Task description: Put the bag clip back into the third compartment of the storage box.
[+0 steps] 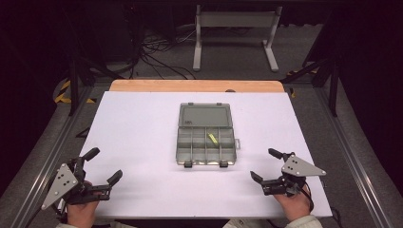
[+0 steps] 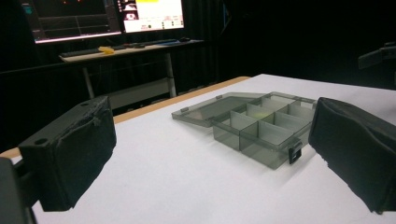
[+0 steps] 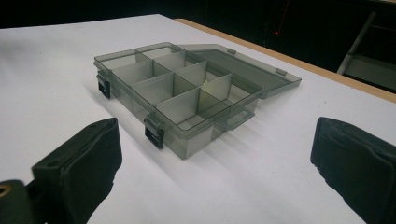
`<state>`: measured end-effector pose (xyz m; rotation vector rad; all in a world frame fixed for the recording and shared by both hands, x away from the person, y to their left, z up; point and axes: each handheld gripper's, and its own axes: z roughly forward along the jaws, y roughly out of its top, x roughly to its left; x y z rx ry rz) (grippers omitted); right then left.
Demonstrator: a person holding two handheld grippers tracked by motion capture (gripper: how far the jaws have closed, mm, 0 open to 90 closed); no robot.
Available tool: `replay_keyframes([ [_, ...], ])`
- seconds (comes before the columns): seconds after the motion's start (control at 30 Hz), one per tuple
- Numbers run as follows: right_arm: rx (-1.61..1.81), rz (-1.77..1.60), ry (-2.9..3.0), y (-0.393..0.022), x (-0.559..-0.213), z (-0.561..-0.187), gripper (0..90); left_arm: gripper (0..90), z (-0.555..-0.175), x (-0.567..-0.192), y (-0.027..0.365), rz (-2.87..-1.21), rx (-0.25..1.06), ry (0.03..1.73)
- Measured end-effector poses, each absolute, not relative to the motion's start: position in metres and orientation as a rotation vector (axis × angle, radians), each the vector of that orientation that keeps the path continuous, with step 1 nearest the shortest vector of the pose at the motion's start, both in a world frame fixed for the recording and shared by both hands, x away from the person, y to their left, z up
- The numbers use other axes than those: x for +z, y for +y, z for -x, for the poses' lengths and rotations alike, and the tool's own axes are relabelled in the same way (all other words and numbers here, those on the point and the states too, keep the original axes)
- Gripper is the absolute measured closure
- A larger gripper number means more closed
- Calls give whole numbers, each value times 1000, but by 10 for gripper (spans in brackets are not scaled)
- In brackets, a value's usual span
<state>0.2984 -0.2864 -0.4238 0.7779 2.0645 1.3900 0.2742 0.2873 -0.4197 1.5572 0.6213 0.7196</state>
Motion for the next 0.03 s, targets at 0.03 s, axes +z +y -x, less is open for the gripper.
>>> replay_keyframes([
  [0.03, 1393, -787, 2067, -286, -425, -299, 20, 15, -275, -420, 288, -1558, 717, 623],
])
